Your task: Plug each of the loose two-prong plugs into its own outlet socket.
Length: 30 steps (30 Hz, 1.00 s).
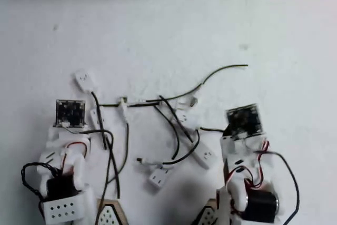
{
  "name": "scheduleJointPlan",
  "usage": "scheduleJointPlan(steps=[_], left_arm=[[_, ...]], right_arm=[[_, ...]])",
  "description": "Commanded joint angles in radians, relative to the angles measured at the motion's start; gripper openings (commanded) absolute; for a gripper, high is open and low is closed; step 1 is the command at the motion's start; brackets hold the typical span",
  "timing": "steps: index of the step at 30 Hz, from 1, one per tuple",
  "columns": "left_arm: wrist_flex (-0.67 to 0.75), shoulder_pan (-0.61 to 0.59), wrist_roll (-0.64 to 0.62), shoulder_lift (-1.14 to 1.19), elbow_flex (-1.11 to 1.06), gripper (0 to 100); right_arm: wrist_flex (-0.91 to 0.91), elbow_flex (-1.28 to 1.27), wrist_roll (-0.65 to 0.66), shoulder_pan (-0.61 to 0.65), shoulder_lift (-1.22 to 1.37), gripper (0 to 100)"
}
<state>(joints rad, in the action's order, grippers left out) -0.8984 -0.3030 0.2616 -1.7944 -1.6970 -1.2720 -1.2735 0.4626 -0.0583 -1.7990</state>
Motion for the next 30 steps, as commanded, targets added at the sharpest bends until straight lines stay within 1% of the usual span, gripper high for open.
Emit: scheduleJointPlan(steps=[1, 6, 13, 15, 17, 19, 21, 23, 28, 30], left_arm=[[-0.009, -0.007, -0.006, -0.01, 0.005, 2], [-0.009, -0.007, -0.006, -0.01, 0.005, 2], [-0.009, -0.007, -0.006, -0.01, 0.005, 2], [-0.009, -0.007, -0.006, -0.01, 0.005, 2], [-0.009, -0.007, -0.006, -0.01, 0.005, 2], [-0.009, -0.007, -0.006, -0.01, 0.005, 2], [-0.009, -0.007, -0.006, -0.01, 0.005, 2], [-0.009, -0.007, -0.006, -0.01, 0.005, 2], [-0.009, -0.007, -0.006, -0.01, 0.005, 2], [-0.009, -0.007, -0.006, -0.01, 0.005, 2]], right_arm=[[-0.012, 0.101, 0.097, 0.021, 0.041, 1.8], [0.007, 0.213, -0.063, 0.085, 0.309, 2.1], [0.09, 0.443, -0.293, 0.231, 0.808, 2.2], [0.142, 0.503, -0.377, 0.263, 0.923, 2.3], [0.203, 0.555, -0.477, 0.271, 1.032, 5.7], [0.236, 0.603, -0.546, 0.28, 1.13, 12.2], [0.249, 0.644, -0.56, 0.303, 1.228, 18.7], [0.251, 0.684, -0.563, 0.318, 1.328, 22.1], [0.252, 0.809, -0.568, 0.34, 1.566, 22.3], [0.268, 0.873, -0.603, 0.332, 1.653, 22.3]])
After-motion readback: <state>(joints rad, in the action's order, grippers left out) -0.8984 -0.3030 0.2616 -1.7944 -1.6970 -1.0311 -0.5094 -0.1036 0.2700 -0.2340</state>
